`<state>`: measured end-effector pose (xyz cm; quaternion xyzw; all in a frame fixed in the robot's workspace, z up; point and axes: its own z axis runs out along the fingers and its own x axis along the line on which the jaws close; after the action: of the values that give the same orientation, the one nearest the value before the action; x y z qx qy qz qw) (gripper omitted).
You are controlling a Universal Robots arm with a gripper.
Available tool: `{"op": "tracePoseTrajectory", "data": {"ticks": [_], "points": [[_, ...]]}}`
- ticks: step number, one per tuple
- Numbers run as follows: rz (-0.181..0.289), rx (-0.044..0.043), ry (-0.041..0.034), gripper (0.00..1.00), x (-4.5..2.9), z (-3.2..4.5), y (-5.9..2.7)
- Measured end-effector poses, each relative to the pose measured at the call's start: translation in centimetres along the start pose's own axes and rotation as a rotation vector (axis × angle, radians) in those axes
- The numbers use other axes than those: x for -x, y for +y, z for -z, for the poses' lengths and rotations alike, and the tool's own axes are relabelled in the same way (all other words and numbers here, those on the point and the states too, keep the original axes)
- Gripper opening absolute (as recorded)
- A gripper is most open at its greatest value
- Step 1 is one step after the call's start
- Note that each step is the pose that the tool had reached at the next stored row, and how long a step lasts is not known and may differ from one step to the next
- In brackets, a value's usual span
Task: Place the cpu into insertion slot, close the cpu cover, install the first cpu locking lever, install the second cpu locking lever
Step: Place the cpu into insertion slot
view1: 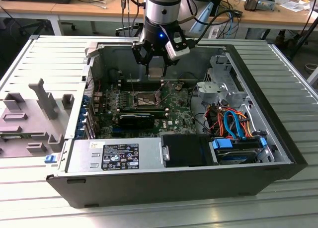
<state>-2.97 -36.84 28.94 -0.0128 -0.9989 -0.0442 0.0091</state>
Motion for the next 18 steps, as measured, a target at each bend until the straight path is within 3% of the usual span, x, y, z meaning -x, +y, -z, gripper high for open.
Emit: {"op": "tracePoseTrajectory", "data": {"ticks": [18], "points": [[0.0,0.0,0.0,0.55,0.01,-0.4,-0.04]]}}
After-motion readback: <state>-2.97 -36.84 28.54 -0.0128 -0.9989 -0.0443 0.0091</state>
